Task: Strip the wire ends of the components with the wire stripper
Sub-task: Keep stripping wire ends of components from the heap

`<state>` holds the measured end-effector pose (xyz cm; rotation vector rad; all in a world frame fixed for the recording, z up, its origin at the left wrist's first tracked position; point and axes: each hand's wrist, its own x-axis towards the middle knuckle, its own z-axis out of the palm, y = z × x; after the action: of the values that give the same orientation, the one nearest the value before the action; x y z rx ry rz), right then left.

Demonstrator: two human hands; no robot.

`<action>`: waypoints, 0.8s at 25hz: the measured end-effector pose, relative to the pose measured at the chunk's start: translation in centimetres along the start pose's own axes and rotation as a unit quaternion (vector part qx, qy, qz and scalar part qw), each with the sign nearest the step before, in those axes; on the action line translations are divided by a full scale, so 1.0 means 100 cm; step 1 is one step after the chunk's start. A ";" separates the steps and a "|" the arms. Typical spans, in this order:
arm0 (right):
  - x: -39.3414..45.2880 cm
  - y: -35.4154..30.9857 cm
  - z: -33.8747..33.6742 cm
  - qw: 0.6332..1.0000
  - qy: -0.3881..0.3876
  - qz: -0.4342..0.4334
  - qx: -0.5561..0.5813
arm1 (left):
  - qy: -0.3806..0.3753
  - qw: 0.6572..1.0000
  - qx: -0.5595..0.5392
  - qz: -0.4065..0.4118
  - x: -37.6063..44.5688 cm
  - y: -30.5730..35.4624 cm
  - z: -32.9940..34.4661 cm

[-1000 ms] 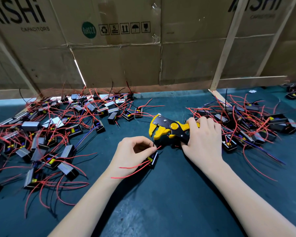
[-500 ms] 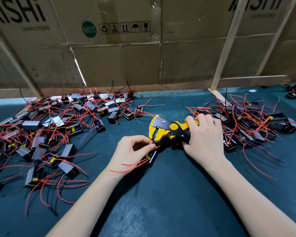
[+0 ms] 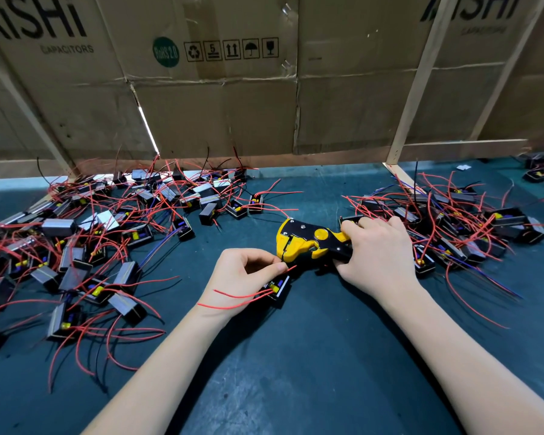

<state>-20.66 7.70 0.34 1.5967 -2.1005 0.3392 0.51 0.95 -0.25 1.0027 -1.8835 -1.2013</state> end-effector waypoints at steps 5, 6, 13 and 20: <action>0.002 0.003 0.002 1.000 -0.006 0.017 -0.007 | -0.011 0.999 -0.039 -0.031 0.000 0.002 -0.001; 0.001 0.004 0.003 1.000 0.019 0.017 -0.008 | -0.015 0.999 -0.029 -0.024 0.000 0.002 -0.002; 0.000 0.010 0.010 0.996 0.082 0.043 0.019 | -0.042 0.996 0.074 0.022 -0.001 0.002 -0.003; 0.000 0.010 0.010 0.994 0.076 0.070 0.021 | 0.022 0.993 -0.119 -0.014 0.003 0.008 -0.005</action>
<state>-21.86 7.56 -0.39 1.4029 -2.1037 0.5398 0.60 0.73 0.68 0.9206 -1.6509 -1.3723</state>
